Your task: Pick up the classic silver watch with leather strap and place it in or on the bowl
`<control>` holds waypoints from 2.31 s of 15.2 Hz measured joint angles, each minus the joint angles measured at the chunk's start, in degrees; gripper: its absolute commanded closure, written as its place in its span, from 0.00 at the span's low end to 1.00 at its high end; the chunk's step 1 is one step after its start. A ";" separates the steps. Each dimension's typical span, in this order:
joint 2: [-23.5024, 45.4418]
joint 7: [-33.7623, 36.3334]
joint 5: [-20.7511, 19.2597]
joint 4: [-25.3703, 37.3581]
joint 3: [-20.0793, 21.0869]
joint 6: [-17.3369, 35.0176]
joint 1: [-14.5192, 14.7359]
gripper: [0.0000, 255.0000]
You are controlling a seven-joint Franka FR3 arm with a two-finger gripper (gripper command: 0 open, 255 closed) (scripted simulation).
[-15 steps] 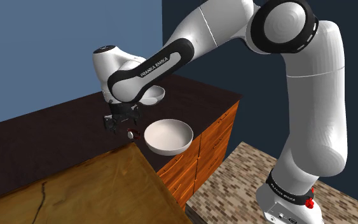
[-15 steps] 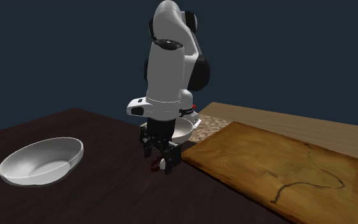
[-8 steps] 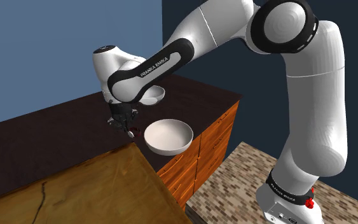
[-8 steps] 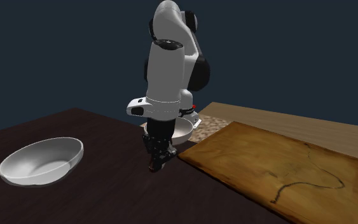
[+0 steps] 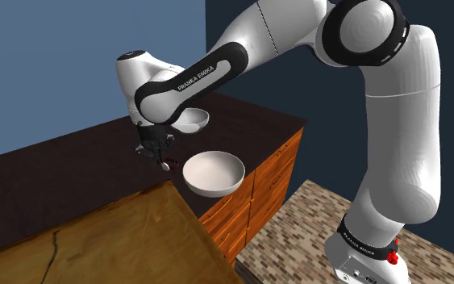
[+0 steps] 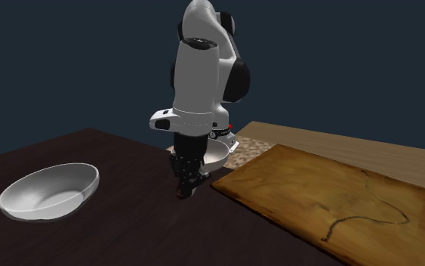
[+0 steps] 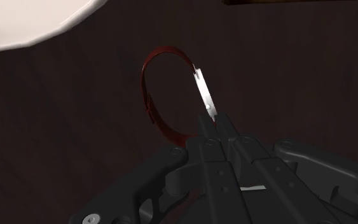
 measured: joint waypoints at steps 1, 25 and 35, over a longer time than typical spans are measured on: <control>-0.31 -0.20 0.20 0.26 0.08 -0.51 -0.06 1.00; -10.25 -4.56 5.67 4.33 1.76 -13.23 -1.65 1.00; -35.43 -11.56 16.48 -22.31 0.13 -8.71 -3.86 1.00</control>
